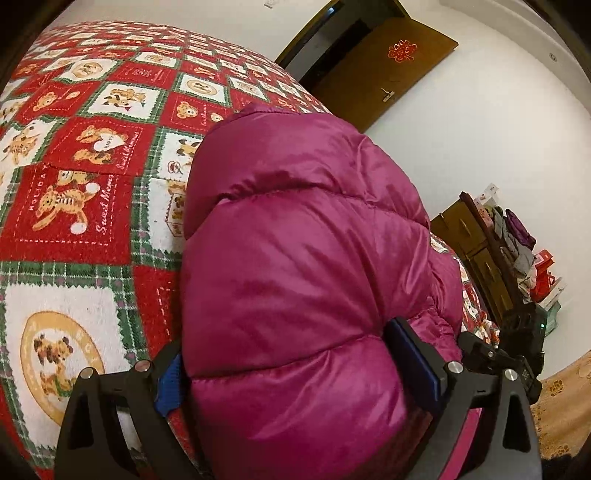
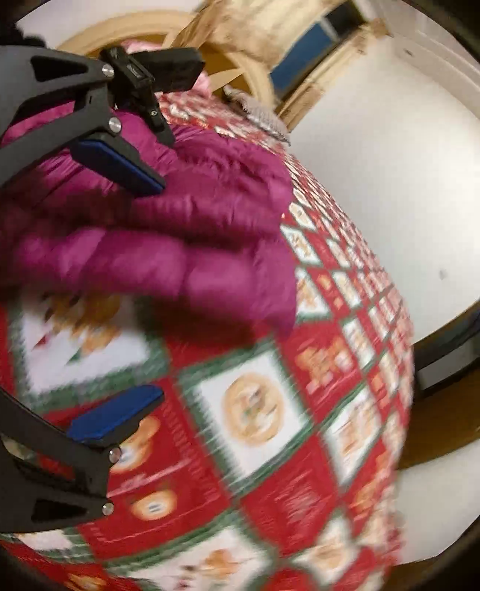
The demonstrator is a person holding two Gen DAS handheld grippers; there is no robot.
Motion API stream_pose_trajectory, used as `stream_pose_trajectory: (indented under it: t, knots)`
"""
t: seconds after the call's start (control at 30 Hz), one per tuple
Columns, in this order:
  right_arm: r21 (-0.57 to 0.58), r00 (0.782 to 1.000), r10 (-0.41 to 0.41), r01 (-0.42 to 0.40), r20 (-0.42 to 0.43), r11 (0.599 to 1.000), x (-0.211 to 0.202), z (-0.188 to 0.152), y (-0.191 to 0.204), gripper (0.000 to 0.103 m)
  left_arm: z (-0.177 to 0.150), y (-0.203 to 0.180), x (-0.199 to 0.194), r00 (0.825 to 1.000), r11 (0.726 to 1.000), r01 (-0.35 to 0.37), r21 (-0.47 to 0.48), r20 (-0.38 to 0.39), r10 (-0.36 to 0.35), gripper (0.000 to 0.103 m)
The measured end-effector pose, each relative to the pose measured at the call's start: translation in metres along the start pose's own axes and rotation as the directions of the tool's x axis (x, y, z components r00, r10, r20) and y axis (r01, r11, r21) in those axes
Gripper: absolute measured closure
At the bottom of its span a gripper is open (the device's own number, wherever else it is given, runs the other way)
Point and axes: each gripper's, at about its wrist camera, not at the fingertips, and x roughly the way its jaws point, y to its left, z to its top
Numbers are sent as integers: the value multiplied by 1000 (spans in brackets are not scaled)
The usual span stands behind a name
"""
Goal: Fold large clothes
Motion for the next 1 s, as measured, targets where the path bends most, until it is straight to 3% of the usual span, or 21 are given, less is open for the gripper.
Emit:
stream_pose_trajectory:
  t: [0.4,0.5,0.9,0.97,1.0]
  knots:
    - [-142,986,59,-81,-156,987,46,12,54,0,-1,2,-1,1000,1000,-4,3,2,4,7]
    - [-212,988,-1,-32,-154,977,61,9,69,0,-2,0,-1,1000,1000,-11,13,1,11,7]
    - [-285,988,-81,40,-133,958,82,7,85,0,-4,-9,4,997,992,-78,104,-7,79,8]
    - [-298,988,-76,34,-132,954,81,6,87,6,-6,-13,2,995,990,-96,105,0,96,14]
    - [-304,989,-67,23,-134,952,79,5,89,15,-6,-15,0,995,989,-101,105,2,101,19]
